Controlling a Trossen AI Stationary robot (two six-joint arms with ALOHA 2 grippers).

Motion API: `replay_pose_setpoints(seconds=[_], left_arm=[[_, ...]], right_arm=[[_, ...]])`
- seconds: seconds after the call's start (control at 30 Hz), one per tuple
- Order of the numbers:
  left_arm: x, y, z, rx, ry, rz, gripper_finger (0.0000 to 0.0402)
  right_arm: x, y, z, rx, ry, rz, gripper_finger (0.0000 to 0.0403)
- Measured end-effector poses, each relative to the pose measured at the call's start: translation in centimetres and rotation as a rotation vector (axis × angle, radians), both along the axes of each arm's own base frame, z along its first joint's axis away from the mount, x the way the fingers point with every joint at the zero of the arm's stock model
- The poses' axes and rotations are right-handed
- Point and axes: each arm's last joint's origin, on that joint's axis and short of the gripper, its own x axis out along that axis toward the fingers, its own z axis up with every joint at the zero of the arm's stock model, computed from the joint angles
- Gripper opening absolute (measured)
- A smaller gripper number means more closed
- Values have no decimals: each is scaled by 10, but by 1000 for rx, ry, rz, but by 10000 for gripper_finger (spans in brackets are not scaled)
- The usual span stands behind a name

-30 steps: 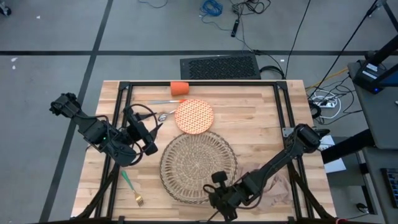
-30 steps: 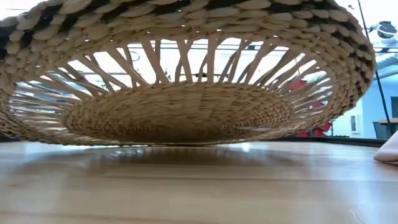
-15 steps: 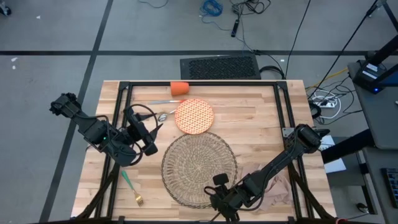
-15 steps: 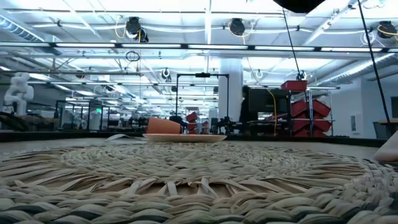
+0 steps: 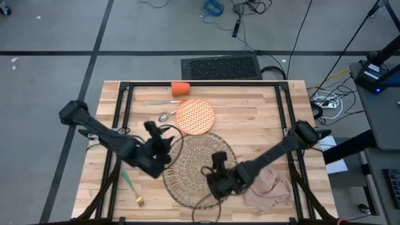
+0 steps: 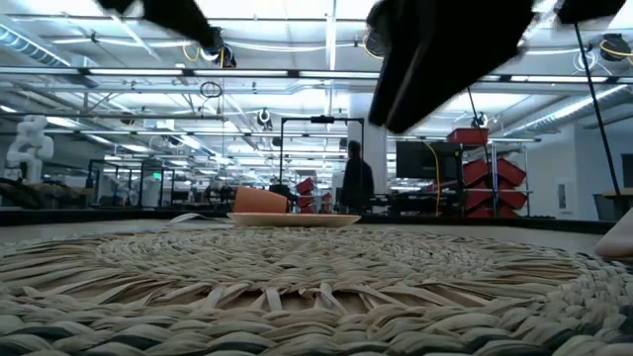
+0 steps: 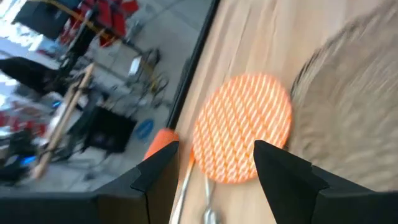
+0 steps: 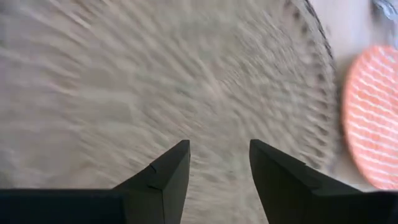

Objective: Set table place
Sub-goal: Put the patterned orange plate on the mat

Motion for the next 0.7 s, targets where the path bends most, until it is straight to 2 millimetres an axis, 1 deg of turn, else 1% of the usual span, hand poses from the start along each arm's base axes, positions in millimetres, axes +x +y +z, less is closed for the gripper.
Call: replay_pose_setpoints(seconds=[0.07, 0.13, 0.23, 0.27, 0.33, 0.47, 0.53, 0.6, 0.7], left_arm=[[7, 5, -24, 37, 71, 34, 192], [12, 12, -46, 56, 137, 61, 192], [15, 22, -79, 54, 224, 64, 192], [15, 24, -87, 40, 237, 52, 192], [15, 28, -101, 27, 246, 21, 192], [18, 35, -117, -51, 244, -83, 192], [26, 39, -119, -88, 211, -141, 192], [31, 45, -118, -81, 198, -162, 192], [39, 58, -115, -114, 230, -211, 192]], right_arm=[[1, -20, -11, -47, 61, -23, 154], [0, -42, -25, -66, 122, -70, 154], [-11, -66, -48, -42, 192, -135, 154], [-17, -69, -52, -21, 187, -148, 154], [-31, -68, -54, 16, 138, -162, 153], [-63, -60, -43, 81, 0, -181, 142], [-81, -60, -35, 98, -70, -209, 136], [-96, -61, -27, 136, -139, -238, 132], [-117, -60, -22, 198, -230, -259, 130]])
